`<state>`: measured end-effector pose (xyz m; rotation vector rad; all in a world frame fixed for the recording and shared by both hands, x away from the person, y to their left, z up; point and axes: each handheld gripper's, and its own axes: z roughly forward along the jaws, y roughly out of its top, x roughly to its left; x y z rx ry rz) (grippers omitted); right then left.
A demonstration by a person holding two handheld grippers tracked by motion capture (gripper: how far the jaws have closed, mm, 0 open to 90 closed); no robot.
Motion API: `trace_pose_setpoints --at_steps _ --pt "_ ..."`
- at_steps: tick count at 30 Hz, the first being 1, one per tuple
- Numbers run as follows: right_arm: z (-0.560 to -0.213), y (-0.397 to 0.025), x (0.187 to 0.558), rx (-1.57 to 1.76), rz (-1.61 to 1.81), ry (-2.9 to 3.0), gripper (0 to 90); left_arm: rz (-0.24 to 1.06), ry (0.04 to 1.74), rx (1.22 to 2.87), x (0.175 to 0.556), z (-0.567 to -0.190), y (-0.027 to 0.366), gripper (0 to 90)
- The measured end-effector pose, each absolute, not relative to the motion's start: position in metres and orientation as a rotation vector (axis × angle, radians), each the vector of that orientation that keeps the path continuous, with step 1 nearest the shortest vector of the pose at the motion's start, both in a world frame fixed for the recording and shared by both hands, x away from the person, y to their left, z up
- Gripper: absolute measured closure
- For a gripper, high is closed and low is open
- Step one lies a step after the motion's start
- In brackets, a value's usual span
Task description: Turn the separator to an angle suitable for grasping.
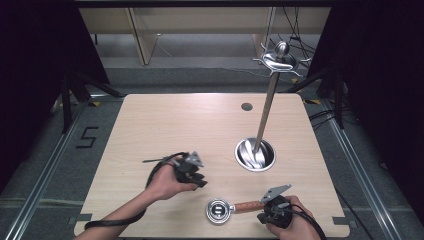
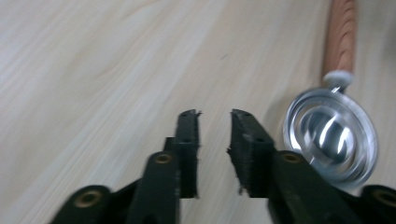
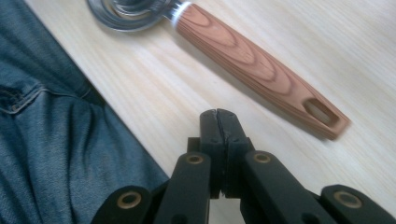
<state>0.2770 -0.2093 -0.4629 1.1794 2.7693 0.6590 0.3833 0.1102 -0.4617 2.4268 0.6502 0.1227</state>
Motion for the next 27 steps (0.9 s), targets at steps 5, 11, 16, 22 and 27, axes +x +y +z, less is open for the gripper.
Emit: trace_pose_setpoints --at_steps 5,11,16,22,27 --pt "-0.463 -0.209 0.280 1.275 0.600 2.770 90.0 0.195 0.859 2.267 0.366 -0.470 0.162 48.1" --pt "-0.468 -0.207 0.285 1.305 0.568 2.781 90.0 0.292 0.993 2.161 0.347 -0.467 0.205 37.2" --pt "-0.469 -0.206 0.292 1.373 0.514 2.771 90.0 0.294 1.008 2.148 0.345 -0.465 0.215 36.8" --pt "-0.470 -0.205 0.300 1.443 0.484 2.739 90.0 0.284 1.014 2.132 0.347 -0.466 0.218 36.5" --pt "-0.472 -0.206 0.304 1.452 0.463 2.727 90.0 0.270 1.036 2.113 0.349 -0.468 0.219 36.5"
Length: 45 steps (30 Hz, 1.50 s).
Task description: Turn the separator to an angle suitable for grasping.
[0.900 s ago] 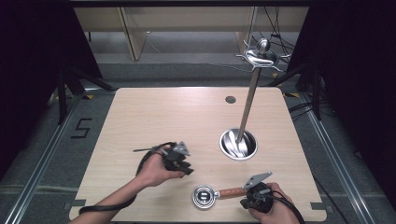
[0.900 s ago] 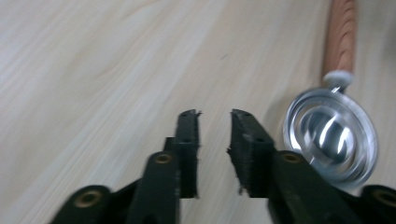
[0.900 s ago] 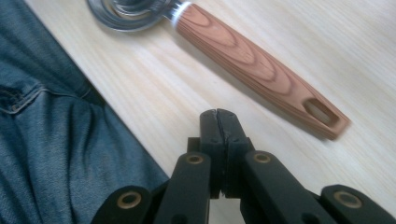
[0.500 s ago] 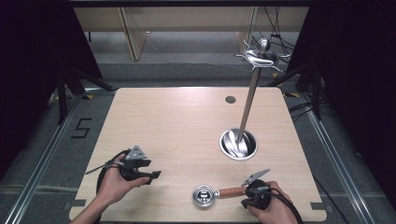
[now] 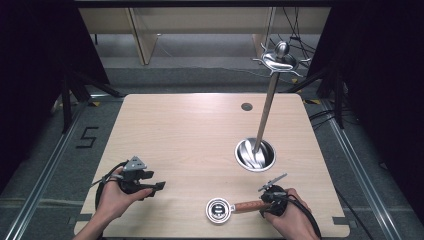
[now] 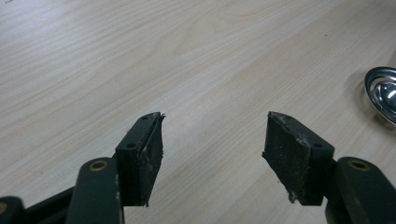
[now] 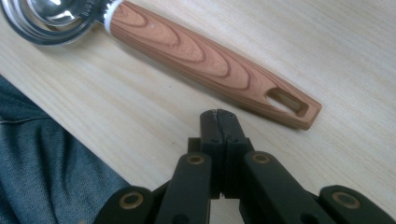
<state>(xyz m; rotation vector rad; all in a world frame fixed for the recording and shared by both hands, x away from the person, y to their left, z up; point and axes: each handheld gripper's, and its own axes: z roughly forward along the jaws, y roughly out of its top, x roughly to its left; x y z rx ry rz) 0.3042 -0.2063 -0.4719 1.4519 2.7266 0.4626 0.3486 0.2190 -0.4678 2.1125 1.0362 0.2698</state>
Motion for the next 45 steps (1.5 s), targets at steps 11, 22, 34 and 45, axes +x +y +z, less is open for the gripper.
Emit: trace_pose_setpoints --at_steps 11,22,34,45 --pt "-0.474 -0.205 0.321 1.476 0.395 2.693 90.0 0.253 1.045 2.109 0.349 -0.469 0.220 36.5" --pt "-0.474 -0.191 0.354 1.449 0.384 2.669 90.0 0.242 1.053 2.100 0.349 -0.470 0.219 36.5" --pt "-0.473 -0.164 0.380 1.438 0.388 2.660 90.0 0.244 1.041 2.125 0.350 -0.470 0.220 36.4" --pt "-0.476 -0.147 0.392 1.434 0.443 2.633 90.0 0.232 1.056 2.125 0.351 -0.472 0.219 36.4"
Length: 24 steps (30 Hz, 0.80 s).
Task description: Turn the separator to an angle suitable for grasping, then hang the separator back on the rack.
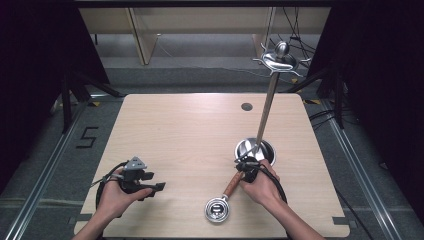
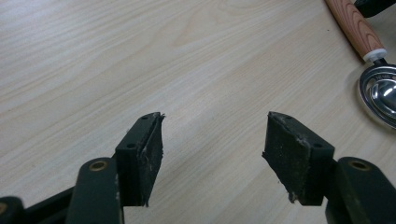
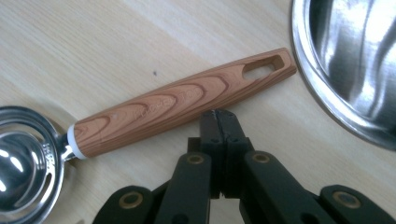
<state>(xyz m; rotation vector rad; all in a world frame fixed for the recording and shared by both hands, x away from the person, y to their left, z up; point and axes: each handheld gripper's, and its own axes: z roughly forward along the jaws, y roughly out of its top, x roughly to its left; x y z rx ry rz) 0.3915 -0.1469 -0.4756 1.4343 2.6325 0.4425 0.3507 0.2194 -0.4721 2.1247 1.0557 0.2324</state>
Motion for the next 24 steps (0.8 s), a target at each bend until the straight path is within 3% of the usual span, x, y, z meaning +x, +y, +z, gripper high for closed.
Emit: trace_pose_setpoints --at_steps 5,9,10,11,14,19,24 --pt "-0.469 -0.146 0.388 1.513 0.547 2.572 84.4 0.238 1.058 2.125 0.352 -0.474 0.219 36.4" --pt "-0.459 -0.151 0.384 1.594 0.517 2.550 68.9 0.227 1.058 2.128 0.354 -0.475 0.218 36.4" --pt "-0.459 -0.151 0.384 1.594 0.517 2.550 68.9 0.227 1.058 2.128 0.354 -0.475 0.218 36.4" --pt "-0.457 -0.150 0.383 1.581 0.544 2.543 59.9 0.224 1.064 2.134 0.354 -0.475 0.218 36.4" --pt "-0.456 -0.144 0.379 1.666 0.540 2.511 49.2 0.224 1.072 2.133 0.353 -0.477 0.220 36.8" --pt "-0.460 -0.136 0.377 1.739 0.551 2.502 43.4 0.243 1.063 2.137 0.352 -0.475 0.220 37.1" --pt "-0.462 -0.131 0.379 1.772 0.542 2.476 44.4 0.232 1.062 2.153 0.353 -0.478 0.220 37.4"
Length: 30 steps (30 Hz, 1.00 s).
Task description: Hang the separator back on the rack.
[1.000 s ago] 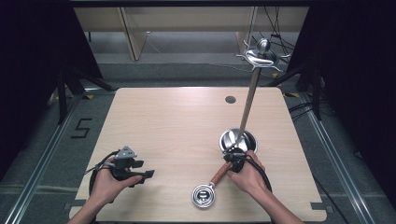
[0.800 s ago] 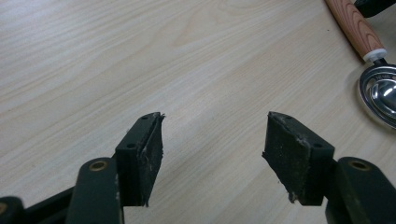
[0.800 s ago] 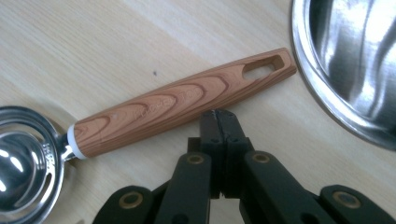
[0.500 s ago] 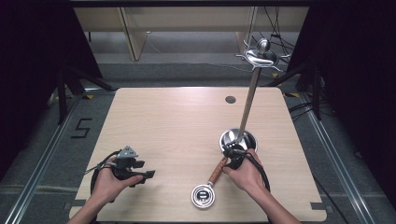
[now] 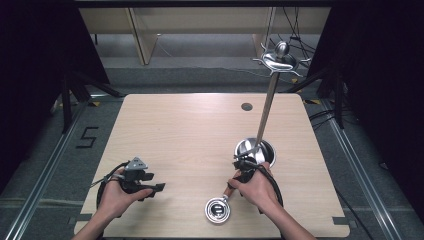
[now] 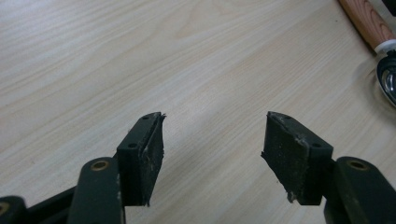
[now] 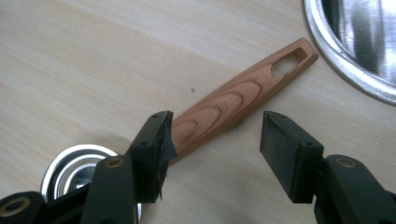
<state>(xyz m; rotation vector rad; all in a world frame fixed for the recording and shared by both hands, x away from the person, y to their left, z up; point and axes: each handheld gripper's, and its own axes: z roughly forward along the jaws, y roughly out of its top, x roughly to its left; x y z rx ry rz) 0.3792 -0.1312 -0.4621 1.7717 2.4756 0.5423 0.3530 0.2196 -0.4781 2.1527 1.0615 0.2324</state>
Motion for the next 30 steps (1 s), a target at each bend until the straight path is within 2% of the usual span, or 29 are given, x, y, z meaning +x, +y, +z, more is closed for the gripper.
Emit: trace_pose_setpoints --at_steps 10,21,23,30 --pt "-0.468 -0.127 0.379 1.791 0.534 2.463 42.9 0.242 1.053 2.161 0.353 -0.478 0.218 37.8" --pt "-0.478 -0.120 0.382 1.819 0.518 2.478 37.4 0.243 1.068 2.166 0.355 -0.480 0.220 38.4" --pt "-0.481 -0.122 0.383 1.737 0.540 2.505 37.6 0.245 1.069 2.171 0.355 -0.480 0.220 38.4" --pt "-0.479 -0.119 0.378 1.677 0.386 2.603 55.3 0.248 1.070 2.164 0.354 -0.480 0.221 38.5"
